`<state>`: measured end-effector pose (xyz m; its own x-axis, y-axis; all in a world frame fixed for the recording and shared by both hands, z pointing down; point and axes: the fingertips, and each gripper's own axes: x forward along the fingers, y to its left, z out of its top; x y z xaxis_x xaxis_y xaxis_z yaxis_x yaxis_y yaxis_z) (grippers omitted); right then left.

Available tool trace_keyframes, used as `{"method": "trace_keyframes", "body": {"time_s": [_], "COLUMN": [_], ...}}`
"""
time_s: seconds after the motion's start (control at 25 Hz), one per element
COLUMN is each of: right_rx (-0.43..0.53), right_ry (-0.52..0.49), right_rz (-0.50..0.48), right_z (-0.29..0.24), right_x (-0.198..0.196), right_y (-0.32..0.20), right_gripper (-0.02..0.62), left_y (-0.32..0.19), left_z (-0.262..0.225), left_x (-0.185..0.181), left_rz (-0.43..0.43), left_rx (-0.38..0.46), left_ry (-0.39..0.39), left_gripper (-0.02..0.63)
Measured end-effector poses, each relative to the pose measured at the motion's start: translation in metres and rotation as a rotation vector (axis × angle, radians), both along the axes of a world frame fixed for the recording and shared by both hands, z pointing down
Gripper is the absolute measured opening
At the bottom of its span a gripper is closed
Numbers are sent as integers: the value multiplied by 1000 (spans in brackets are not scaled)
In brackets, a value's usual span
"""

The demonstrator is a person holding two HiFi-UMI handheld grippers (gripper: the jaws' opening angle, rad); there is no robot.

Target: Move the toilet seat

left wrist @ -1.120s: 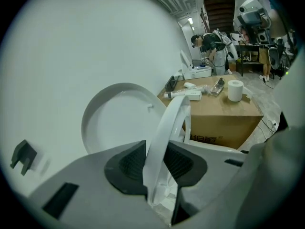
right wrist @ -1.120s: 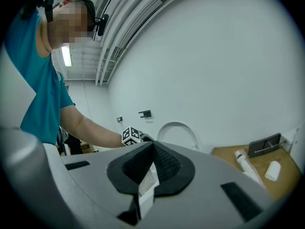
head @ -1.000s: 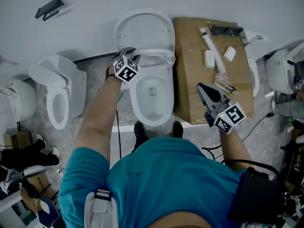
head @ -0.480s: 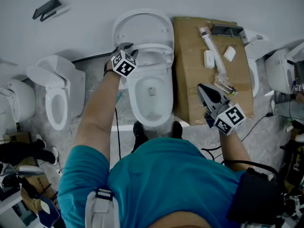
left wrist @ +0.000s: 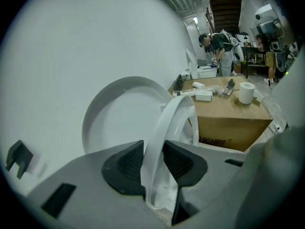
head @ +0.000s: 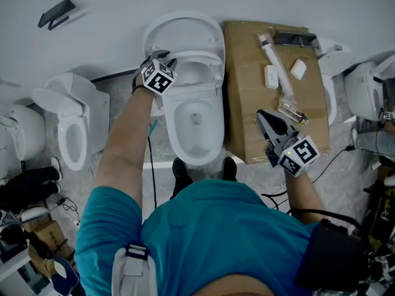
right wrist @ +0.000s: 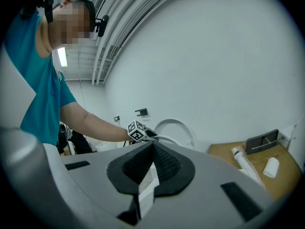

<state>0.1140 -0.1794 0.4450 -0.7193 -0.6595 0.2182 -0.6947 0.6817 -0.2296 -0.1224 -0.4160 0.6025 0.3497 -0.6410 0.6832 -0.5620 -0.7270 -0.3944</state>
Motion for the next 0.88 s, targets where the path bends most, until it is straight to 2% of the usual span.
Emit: {"method": "trace_keyframes", "body": {"time_s": [0.88], "right_rx": [-42], "right_ry": [-3], "right_rz": [32], "right_z": [19], "right_x": [14], "right_y": [-31], "right_gripper": [-2], "left_y": [-62], "left_z": [8], "left_x": [-4], "left_rz": [-1], "left_rx": [-42], "left_ry": [3], "left_gripper": [130]}}
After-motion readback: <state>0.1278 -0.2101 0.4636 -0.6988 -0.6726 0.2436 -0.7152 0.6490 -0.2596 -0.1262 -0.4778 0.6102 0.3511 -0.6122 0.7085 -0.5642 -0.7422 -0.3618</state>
